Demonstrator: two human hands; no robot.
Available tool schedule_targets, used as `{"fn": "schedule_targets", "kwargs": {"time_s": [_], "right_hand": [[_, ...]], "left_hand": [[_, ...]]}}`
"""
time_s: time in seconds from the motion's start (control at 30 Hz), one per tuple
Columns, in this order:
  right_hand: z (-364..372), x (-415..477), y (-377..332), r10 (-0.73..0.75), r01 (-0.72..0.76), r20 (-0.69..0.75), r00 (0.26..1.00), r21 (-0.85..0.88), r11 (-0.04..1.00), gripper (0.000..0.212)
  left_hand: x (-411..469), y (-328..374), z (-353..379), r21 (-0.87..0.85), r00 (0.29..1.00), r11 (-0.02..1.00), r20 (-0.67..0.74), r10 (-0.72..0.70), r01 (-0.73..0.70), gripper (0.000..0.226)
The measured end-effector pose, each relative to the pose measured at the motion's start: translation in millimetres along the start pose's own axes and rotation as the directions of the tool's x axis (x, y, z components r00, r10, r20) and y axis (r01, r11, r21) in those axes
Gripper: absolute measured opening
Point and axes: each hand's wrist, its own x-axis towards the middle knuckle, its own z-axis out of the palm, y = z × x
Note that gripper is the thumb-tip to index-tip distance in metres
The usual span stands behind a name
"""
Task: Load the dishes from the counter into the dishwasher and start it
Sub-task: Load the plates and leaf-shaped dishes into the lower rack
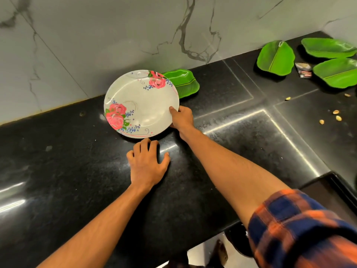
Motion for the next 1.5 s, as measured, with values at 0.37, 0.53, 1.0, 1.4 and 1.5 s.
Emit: {"fn": "schedule_targets", "kwargs": {"time_s": [0.37, 0.53, 1.0, 1.4, 1.5], "right_hand": [[-177.6, -62.3, 8.1, 0.002, 0.073, -0.355, 0.935, 0.197, 0.978, 0.017], [-267.9, -125.0, 43.0, 0.030, 0.077, -0.523, 0.852, 0.182, 0.980, 0.017], [-482.8, -426.6, 179.8, 0.030, 0.162, -0.914, 0.405, 0.104, 0.981, 0.031], [-499.2, -683.2, 399.5, 0.249, -0.030, -0.906, 0.341, 0.254, 0.967, 0.061], [-481.9, -721.1, 447.3, 0.374, -0.060, -0.866, 0.332, 0.377, 0.924, 0.054]], "left_hand": [[5.9, 12.7, 0.3, -0.047, 0.991, 0.990, -0.036, 0.130, -0.132, 0.034], [14.3, 73.7, 4.3, -0.169, 0.923, 0.909, -0.004, 0.385, -0.380, 0.027], [-131.3, 272.9, 36.2, -0.415, 0.686, 0.677, 0.154, 0.711, -0.608, 0.002], [-415.3, 378.1, 38.5, -0.524, 0.132, 0.821, 0.852, 0.507, 0.228, 0.029], [-479.2, 380.4, 50.2, -0.519, 0.066, 0.831, 0.854, 0.517, 0.203, 0.027]]}}
